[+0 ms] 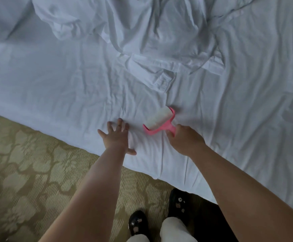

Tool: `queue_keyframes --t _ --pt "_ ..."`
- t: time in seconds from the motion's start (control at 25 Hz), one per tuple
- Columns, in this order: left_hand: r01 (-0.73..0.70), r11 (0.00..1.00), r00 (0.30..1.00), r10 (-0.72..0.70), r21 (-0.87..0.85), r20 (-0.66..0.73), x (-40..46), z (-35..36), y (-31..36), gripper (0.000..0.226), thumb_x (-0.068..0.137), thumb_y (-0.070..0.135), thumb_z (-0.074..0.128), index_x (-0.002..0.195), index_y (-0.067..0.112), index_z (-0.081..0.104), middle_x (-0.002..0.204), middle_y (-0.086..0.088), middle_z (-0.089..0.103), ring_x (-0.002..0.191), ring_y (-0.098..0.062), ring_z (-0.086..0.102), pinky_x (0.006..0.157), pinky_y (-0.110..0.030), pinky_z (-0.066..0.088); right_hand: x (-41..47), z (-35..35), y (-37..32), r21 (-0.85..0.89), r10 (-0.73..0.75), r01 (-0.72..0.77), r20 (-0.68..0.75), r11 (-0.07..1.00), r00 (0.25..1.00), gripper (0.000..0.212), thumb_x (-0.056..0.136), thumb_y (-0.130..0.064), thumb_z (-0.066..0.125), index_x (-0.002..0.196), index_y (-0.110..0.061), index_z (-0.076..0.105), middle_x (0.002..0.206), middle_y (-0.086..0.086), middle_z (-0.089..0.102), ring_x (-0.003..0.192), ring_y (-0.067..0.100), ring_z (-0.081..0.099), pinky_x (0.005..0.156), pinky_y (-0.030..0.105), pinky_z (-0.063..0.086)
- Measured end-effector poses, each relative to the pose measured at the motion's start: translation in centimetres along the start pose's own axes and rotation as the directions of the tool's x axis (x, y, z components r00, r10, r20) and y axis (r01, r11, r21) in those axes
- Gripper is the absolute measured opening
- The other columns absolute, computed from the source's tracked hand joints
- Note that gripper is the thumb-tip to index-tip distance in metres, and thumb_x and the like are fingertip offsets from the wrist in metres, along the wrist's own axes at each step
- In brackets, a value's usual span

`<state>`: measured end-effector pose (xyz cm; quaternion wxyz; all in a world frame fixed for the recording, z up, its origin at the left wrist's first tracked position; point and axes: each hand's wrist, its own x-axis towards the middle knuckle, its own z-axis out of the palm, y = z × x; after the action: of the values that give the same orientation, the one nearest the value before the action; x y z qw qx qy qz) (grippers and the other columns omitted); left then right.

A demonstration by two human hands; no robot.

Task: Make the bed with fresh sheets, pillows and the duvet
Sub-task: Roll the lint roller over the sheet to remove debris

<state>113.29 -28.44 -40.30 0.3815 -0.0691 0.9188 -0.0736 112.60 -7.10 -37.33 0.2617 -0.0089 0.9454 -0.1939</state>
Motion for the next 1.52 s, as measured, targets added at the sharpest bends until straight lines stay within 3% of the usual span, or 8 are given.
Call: queue_keyframes --t 0.12,0.24,0.56,0.72,0.88,1.12,1.36,1.52 --pt "0.070 0.991 0.997 -0.066 -0.119 0.033 1.0 -0.1 -0.9 0.141 0.059 0.067 0.075 0.149 0.015 -0.019 0.155 0.003 -0.030 0.143 -0.027 -0.024 0.110 -0.067 0.007 3.0 -0.3 -1.7 -0.062 -0.044 0.045 0.023 0.997 0.999 0.041 0.099 -0.045 0.033 0.105 -0.009 0.052 0.101 0.011 0.060 0.093 0.030 0.058 0.072 0.032 0.041" --pt "0.142 0.961 0.989 -0.131 -0.238 0.062 2.4 -0.6 -1.9 0.149 0.053 0.074 0.072 0.148 0.009 -0.022 0.154 0.000 -0.031 0.143 -0.023 -0.025 0.109 -0.065 0.013 5.2 -0.4 -2.7 -0.067 -0.073 0.077 0.062 0.995 0.995 0.036 0.099 -0.046 0.033 0.093 -0.012 0.046 0.093 0.009 0.059 0.080 0.025 0.054 0.069 0.031 0.041" --pt "0.114 0.957 0.993 -0.101 -0.268 0.061 4.2 -0.6 -3.4 0.144 0.054 0.081 0.064 0.149 0.012 -0.020 0.155 0.005 -0.029 0.144 -0.018 -0.022 0.106 -0.065 0.023 8.8 -1.4 -6.4 -0.185 -0.265 0.265 0.025 0.946 0.964 0.042 0.100 -0.045 0.033 0.108 -0.007 0.048 0.107 0.014 0.062 0.098 0.033 0.060 0.068 0.031 0.036" --pt "0.093 0.975 0.995 -0.086 -0.204 0.043 4.0 -0.7 -5.7 0.145 0.057 0.078 0.066 0.146 0.011 -0.027 0.152 0.001 -0.035 0.143 -0.021 -0.026 0.115 -0.059 0.008 8.9 -2.8 -7.2 -0.205 -0.329 0.332 0.047 0.921 0.943 0.038 0.100 -0.045 0.032 0.102 -0.009 0.045 0.105 0.014 0.062 0.095 0.033 0.060 0.066 0.031 0.035" --pt "0.230 0.937 0.973 -0.224 -0.263 0.052 4.8 -0.8 -7.6 0.150 0.053 0.080 0.068 0.144 0.011 -0.030 0.150 -0.005 -0.038 0.140 -0.032 -0.030 0.112 -0.061 -0.003 8.3 -1.5 -6.6 -0.220 -0.379 0.392 0.100 0.893 0.920 0.032 0.100 -0.045 0.034 0.090 -0.015 0.037 0.098 0.014 0.063 0.088 0.032 0.060 0.063 0.030 0.032" --pt "0.215 0.949 0.975 -0.222 -0.231 -0.002 7.1 -0.7 -9.7 0.152 0.050 0.087 0.060 0.144 0.006 -0.028 0.154 -0.007 -0.032 0.141 -0.024 -0.029 0.114 -0.057 -0.011 12.0 0.2 -10.5 -0.203 -0.320 0.341 0.127 0.918 0.939 0.043 0.100 -0.045 0.033 0.109 -0.006 0.049 0.112 0.018 0.060 0.104 0.035 0.057 0.072 0.033 0.035" --pt "0.172 0.974 0.984 -0.176 -0.145 -0.015 9.0 -1.9 -17.6 0.150 0.051 0.086 0.060 0.144 0.011 -0.030 0.152 -0.001 -0.035 0.141 -0.019 -0.030 0.114 -0.058 -0.011 14.8 0.8 -15.8 -0.208 -0.310 0.334 0.139 0.919 0.940 0.041 0.100 -0.046 0.031 0.105 -0.009 0.048 0.108 0.016 0.060 0.099 0.033 0.058 0.070 0.032 0.036" --pt "0.204 0.955 0.978 -0.207 -0.216 0.011 10.8 -2.6 -22.3 0.153 0.048 0.085 0.063 0.144 0.011 -0.031 0.152 -0.001 -0.036 0.141 -0.021 -0.029 0.115 -0.058 -0.006 16.9 1.2 -19.9 -0.218 -0.332 0.357 0.143 0.909 0.932 0.038 0.100 -0.045 0.031 0.100 -0.010 0.045 0.108 0.017 0.060 0.099 0.034 0.057 0.069 0.032 0.036"
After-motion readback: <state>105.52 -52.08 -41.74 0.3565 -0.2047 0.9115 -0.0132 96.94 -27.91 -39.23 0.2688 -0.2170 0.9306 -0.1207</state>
